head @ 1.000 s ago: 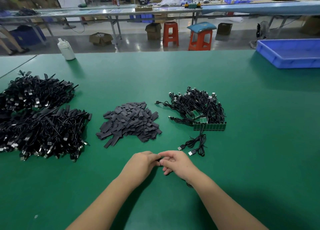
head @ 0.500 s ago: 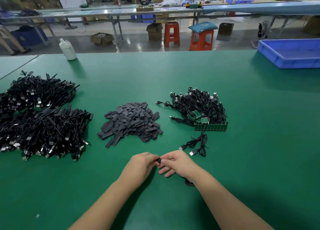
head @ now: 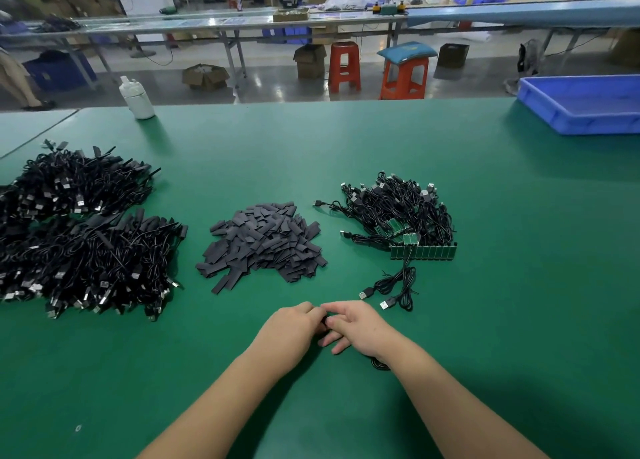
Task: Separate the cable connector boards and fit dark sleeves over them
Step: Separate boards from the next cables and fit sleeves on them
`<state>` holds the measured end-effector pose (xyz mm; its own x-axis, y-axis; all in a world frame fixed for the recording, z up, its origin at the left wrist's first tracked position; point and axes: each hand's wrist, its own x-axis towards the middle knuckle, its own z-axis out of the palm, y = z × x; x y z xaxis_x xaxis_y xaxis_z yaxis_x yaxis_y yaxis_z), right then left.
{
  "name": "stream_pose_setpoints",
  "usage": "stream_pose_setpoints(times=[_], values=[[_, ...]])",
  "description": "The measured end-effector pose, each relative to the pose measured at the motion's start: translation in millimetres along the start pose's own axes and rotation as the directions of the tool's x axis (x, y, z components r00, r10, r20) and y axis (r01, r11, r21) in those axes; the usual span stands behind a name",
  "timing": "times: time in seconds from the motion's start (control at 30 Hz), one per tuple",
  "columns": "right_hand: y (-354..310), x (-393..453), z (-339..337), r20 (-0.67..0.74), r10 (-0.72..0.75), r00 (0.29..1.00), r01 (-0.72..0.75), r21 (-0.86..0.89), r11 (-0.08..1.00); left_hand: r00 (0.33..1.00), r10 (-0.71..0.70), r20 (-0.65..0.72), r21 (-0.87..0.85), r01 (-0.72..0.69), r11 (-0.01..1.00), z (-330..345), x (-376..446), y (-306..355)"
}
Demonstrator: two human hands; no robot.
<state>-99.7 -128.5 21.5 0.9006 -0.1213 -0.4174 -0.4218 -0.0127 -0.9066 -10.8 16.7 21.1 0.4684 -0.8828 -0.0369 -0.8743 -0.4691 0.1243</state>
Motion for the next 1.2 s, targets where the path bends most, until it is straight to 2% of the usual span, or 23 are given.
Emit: stream_pose_setpoints(times=[0.1, 0.13, 0.2, 0.27, 0.33, 0.37, 0.4, 0.43, 0.47, 0.53, 0.57, 0.63, 0.7, 0.73, 0.77, 0.8, 0.87, 0.9, 0.93, 0.97, 1.03, 1.1, 1.2], values=[[-4, -3, 1, 0.008, -0.011, 1.000, 0.011, -0.010, 1.000, 1.000, 0.012, 0.015, 0.013, -0.013, 1.000, 0, 1, -1], [-6, -4, 2, 0.001, -0.010, 1.000, 0.010, -0.007, 1.000, 1.000, 0.011, -0.010, -0.035, -0.012, 0.999, 0, 1, -2], [-7, -5, 4, -0.028, -0.004, 1.000, 0.004, 0.017, 1.000, 0.993, -0.042, -0.114, -0.255, 0.012, 0.967, -1, -1, -1], [-9, -6, 4, -0.085, -0.007, 0.996, 0.016, 0.104, 0.995, 0.958, -0.189, -0.217, -0.506, 0.055, 0.861, -3, -2, 2], [-13, -6, 1, -0.166, -0.025, 0.986, 0.069, 0.267, 0.961, 0.897, -0.395, -0.198, -0.749, 0.122, 0.651, -7, -1, 7], [-17, -5, 0, -0.209, -0.030, 0.977, 0.110, 0.382, 0.917, 0.880, -0.462, -0.112, -0.851, 0.156, 0.502, -10, 0, 11], [-21, -4, -2, -0.244, -0.031, 0.969, 0.156, 0.515, 0.843, 0.885, -0.465, -0.007, -0.918, 0.179, 0.355, -11, 0, 16], [-27, -3, -3, -0.263, -0.029, 0.964, 0.197, 0.643, 0.740, 0.910, -0.408, 0.075, -0.951, 0.188, 0.245, -11, 0, 21], [-34, -2, -4, -0.269, -0.026, 0.963, 0.226, 0.747, 0.625, 0.938, -0.326, 0.115, -0.965, 0.183, 0.187, -10, -2, 26], [-46, -1, -6, -0.257, -0.034, 0.966, 0.246, 0.870, 0.427, 0.977, -0.184, 0.108, -0.979, 0.137, 0.153, -7, -4, 37], [-52, 0, -6, -0.250, -0.043, 0.967, 0.248, 0.897, 0.366, 0.984, -0.155, 0.086, -0.981, 0.111, 0.161, -6, -4, 41], [-60, 2, -6, -0.248, -0.063, 0.967, 0.255, 0.917, 0.306, 0.986, -0.157, 0.050, -0.982, 0.077, 0.171, -8, -3, 46], [-65, 2, -6, -0.255, -0.098, 0.962, 0.273, 0.908, 0.319, 0.984, -0.172, 0.047, -0.989, 0.070, 0.130, -12, -3, 45], [-65, 2, -8, -0.264, -0.116, 0.957, 0.289, 0.884, 0.369, 0.981, -0.185, 0.053, -0.990, 0.076, 0.117, -14, -3, 42], [-64, 2, -11, -0.277, -0.132, 0.952, 0.306, 0.831, 0.464, 0.977, -0.206, 0.059, -0.989, 0.085, 0.118, -17, -3, 38], [-63, 1, -16, -0.295, -0.141, 0.945, 0.318, 0.727, 0.609, 0.970, -0.236, 0.059, -0.987, 0.093, 0.133, -22, -5, 33], [-57, -2, -26, -0.360, -0.167, 0.918, 0.284, 0.304, 0.909, 0.945, -0.325, 0.033, -0.971, 0.106, 0.212, -34, -7, 17], [-53, -3, -33, -0.406, -0.199, 0.892, 0.228, 0.024, 0.973, 0.927, -0.376, 0.006, -0.958, 0.114, 0.265, -42, -8, 5], [-49, -6, -41, -0.441, -0.251, 0.862, 0.148, -0.255, 0.956, 0.905, -0.425, -0.024, -0.943, 0.121, 0.310, -53, -10, -9], [-42, -8, -49, -0.450, -0.304, 0.840, 0.054, -0.487, 0.872, 0.881, -0.470, -0.056, -0.927, 0.129, 0.353, -64, -12, -24], [-27, -13, -64, -0.461, -0.365, 0.809, -0.119, -0.737, 0.665, 0.825, -0.544, -0.153, -0.870, 0.148, 0.470, -86, -17, -57], [-13, -18, -77, -0.503, -0.405, 0.763, -0.220, -0.792, 0.570, 0.770, -0.589, -0.243, -0.791, 0.194, 0.580, -106, -22, -91], [4, -25, -90, -0.567, -0.403, 0.718, -0.303, -0.776, 0.553, 0.668, -0.652, -0.360, -0.652, 0.319, 0.687, -128, -29, -143]])
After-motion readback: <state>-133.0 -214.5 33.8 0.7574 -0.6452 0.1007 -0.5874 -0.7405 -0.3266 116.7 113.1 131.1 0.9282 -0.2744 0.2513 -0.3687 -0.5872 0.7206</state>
